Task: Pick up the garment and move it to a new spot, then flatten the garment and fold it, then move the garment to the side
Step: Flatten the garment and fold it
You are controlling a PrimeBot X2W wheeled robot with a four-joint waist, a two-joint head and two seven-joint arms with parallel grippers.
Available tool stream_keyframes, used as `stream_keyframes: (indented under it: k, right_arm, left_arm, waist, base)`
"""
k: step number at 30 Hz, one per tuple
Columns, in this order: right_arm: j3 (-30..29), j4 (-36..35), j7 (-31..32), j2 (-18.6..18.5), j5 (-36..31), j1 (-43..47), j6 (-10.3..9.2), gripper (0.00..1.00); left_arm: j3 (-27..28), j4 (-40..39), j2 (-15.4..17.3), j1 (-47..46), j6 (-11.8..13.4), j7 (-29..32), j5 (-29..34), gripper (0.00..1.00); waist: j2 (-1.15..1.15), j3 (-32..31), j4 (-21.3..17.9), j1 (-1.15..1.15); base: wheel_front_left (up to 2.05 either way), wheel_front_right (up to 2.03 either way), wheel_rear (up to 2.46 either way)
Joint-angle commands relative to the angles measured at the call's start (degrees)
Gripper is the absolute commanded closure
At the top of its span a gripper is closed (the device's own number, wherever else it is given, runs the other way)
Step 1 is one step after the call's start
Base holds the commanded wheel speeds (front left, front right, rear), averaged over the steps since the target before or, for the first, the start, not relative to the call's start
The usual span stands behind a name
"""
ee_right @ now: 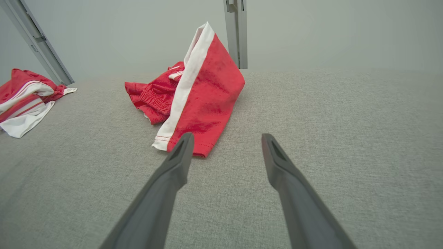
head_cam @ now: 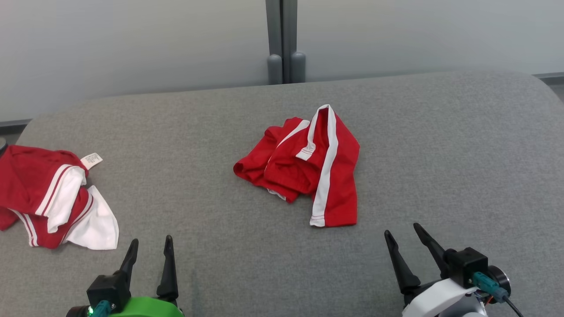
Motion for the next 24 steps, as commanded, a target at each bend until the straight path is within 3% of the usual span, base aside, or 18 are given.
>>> stream_keyframes:
  k: [1,17,24]
  right_arm:
    - [0.9,0.2,0.0,-0.2,0.8,-0.4,-0.1,0.0]
    - [10.9,10.1,0.0,-0.2,-0.9,-15.8,-0.1,0.0]
    - [11.5,17.8,0.0,-0.2,-2.3,-20.5,-0.1,0.0]
  left_arm:
    - [0.0,-0.1,0.0,0.1,-0.2,0.0,-0.3,0.0]
    - [-4.2,0.1,0.0,-6.9,-0.2,0.0,-2.5,0.0]
    - [-5.1,0.5,0.0,-8.6,-0.2,0.0,-2.6,0.0]
  waist:
    - [0.0,0.8,0.7,0.0]
    - [0.0,11.7,7.3,0.0]
    - [0.0,14.2,9.6,0.0]
  base:
    - [0.0,0.0,0.0]
    - [0.0,0.0,0.0]
    - [0.0,0.0,0.0]
